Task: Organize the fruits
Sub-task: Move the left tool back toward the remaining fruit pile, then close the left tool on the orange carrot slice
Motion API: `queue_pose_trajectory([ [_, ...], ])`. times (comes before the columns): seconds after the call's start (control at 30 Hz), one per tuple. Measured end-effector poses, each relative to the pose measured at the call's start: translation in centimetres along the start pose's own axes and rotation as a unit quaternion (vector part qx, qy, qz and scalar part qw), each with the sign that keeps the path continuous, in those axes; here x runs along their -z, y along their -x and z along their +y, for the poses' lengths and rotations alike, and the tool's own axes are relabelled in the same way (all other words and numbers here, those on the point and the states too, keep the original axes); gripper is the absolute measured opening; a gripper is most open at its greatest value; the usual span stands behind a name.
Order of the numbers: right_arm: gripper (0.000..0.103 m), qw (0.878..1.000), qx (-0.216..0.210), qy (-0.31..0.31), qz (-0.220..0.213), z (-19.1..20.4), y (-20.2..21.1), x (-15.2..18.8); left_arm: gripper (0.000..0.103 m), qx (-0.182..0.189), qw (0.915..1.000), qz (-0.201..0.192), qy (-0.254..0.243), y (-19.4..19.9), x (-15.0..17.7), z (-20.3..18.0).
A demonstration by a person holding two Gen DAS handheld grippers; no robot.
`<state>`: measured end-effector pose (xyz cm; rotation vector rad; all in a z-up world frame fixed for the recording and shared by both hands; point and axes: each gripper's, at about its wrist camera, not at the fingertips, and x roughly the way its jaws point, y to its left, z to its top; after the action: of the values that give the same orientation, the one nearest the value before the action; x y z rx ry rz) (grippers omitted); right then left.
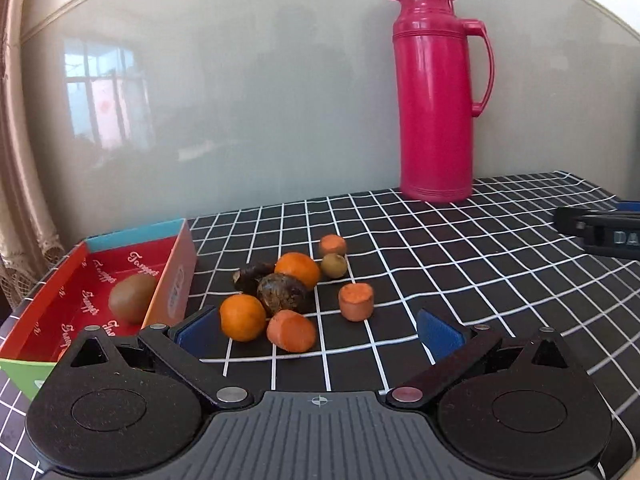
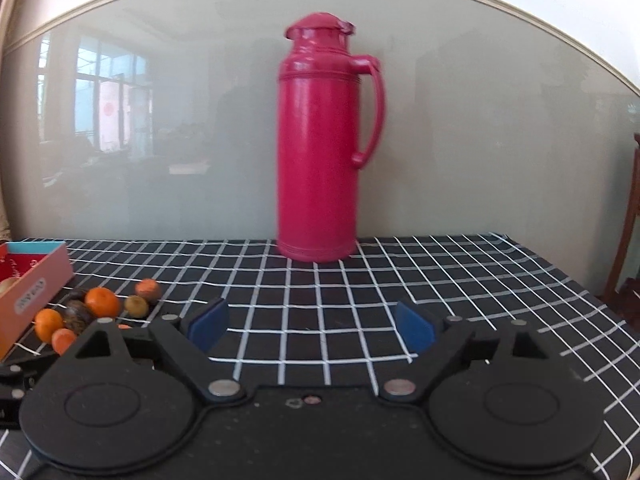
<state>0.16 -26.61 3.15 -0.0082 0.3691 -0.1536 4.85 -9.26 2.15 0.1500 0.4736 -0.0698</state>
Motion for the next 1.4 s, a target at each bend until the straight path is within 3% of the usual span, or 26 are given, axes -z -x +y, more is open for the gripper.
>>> queue_pose_trajectory([
  [0.53,0.092,0.996,0.087,-0.015,0.022,-5.9,-2.3,1.5,0.103,0.036,0.9992,0.000,0.017,-3.8,-1.1,-2.9],
  [0.83,0.092,0.988,0.145,-0.036,0.030,-10.3,-3.0,2.1,0.103,0.030,0.9990,0.027,0.020,-7.3,-1.7,-4.4],
  [1.1,0.092,0.987,0.152,-0.031,0.030,-11.2,-2.7,2.7,0.102,0.018,0.9986,0.048,0.015,-9.2,-1.4,-5.5],
  [1.17,0.093,0.988,0.151,-0.033,0.030,-11.2,-2.7,2.7,0.099,0.012,0.9985,0.052,0.013,-9.4,-1.3,-5.8],
  [1.23,0.093,0.988,0.149,-0.033,0.029,-11.4,-2.9,2.6,0.083,0.016,0.9980,0.059,0.018,-9.7,-1.3,-5.7],
  [1.4,0.094,0.986,0.161,-0.031,0.035,-11.6,-3.3,2.4,0.081,0.013,0.9967,0.072,0.035,-10.5,-1.4,-5.3],
])
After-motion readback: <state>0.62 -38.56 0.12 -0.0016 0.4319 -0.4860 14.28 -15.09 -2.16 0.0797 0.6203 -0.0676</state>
